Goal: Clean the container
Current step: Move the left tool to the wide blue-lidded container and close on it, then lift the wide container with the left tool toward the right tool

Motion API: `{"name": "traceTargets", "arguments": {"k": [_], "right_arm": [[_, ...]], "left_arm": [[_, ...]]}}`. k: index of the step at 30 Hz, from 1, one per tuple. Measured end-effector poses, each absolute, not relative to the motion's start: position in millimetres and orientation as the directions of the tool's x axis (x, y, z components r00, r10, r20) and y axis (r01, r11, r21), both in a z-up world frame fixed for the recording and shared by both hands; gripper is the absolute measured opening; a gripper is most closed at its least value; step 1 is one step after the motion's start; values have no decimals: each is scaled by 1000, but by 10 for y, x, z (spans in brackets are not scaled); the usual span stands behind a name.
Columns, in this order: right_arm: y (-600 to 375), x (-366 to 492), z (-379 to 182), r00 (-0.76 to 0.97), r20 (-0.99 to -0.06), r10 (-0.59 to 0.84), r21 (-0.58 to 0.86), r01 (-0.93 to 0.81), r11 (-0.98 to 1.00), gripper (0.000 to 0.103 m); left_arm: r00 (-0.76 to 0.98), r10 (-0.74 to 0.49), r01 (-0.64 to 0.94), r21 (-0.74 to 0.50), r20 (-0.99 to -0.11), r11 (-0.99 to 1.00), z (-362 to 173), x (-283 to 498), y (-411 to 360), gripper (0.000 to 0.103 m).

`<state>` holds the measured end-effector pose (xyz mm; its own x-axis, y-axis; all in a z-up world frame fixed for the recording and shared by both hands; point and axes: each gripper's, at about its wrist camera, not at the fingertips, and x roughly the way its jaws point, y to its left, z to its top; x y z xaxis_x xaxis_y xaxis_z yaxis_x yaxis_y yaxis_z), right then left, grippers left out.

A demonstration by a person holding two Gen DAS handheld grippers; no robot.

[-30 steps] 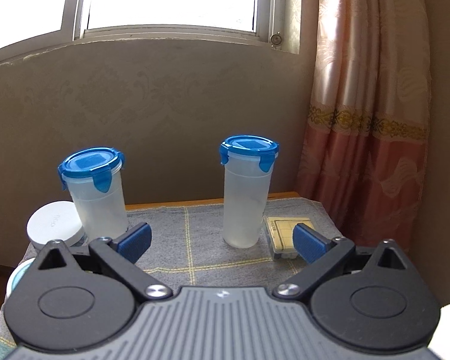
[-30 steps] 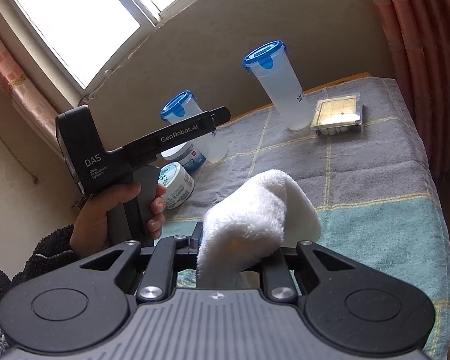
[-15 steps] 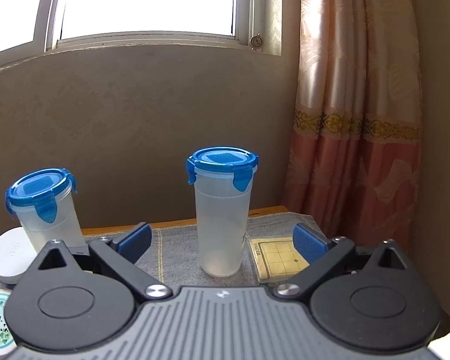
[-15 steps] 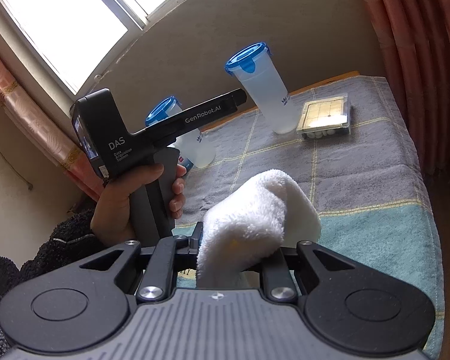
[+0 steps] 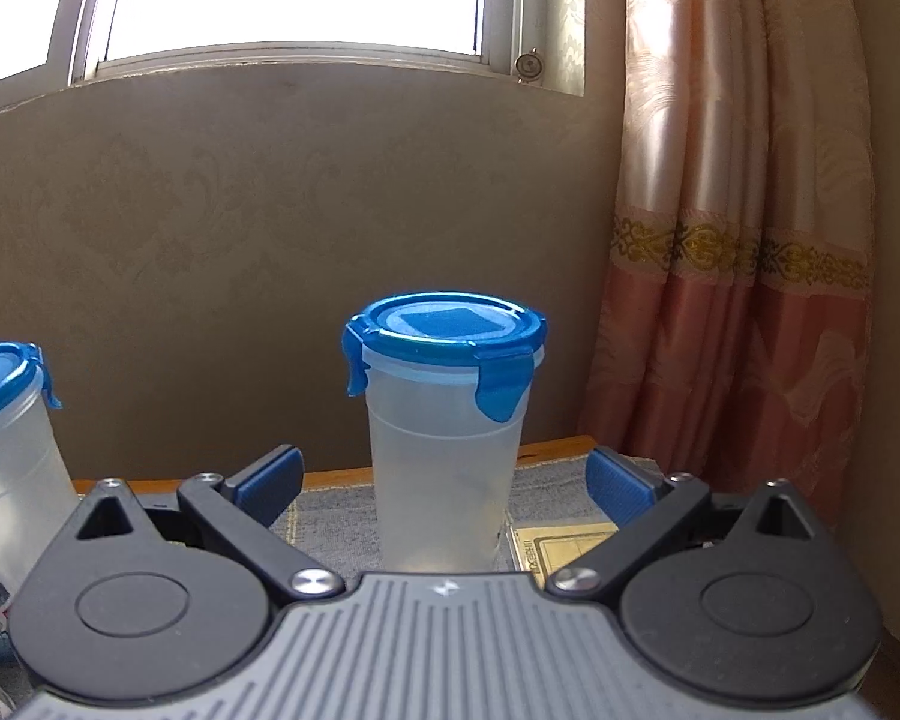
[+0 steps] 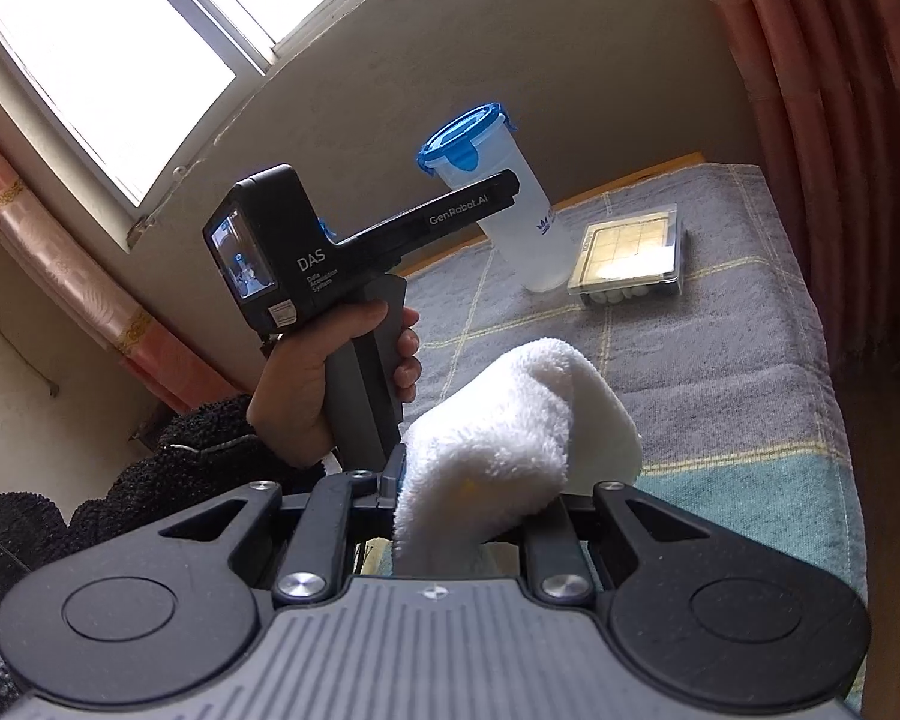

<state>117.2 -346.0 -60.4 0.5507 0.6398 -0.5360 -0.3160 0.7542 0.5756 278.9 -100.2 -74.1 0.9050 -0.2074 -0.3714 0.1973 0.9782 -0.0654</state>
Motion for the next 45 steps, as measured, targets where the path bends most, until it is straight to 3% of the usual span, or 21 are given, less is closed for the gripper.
{"name": "traceTargets", "arguments": {"k": [24, 27, 31, 36, 45], "right_arm": [[-3511, 1391, -729, 537, -552, 638, 588, -293, 754, 21], [-3514, 1388, -729, 537, -553, 637, 588, -291, 755, 21], [-3516, 1387, -732, 536, -554, 638, 589, -290, 755, 22], [-3518, 1385, -737, 534, -555, 638, 590, -288, 754, 22], [-3520, 1394, -762, 534, -558, 636, 590, -284, 756, 21]], "left_arm": [[914, -203, 189, -74, -351, 979, -930, 3262, -1026, 100], [910, -215, 199, -82, -355, 977, -946, 3279, -1023, 97], [909, -216, 199, -84, -356, 976, -953, 3279, -1015, 81], [903, -230, 210, -96, -364, 973, -955, 3317, -1009, 67], [899, -238, 220, -91, -368, 971, -932, 3283, -991, 67]]}}
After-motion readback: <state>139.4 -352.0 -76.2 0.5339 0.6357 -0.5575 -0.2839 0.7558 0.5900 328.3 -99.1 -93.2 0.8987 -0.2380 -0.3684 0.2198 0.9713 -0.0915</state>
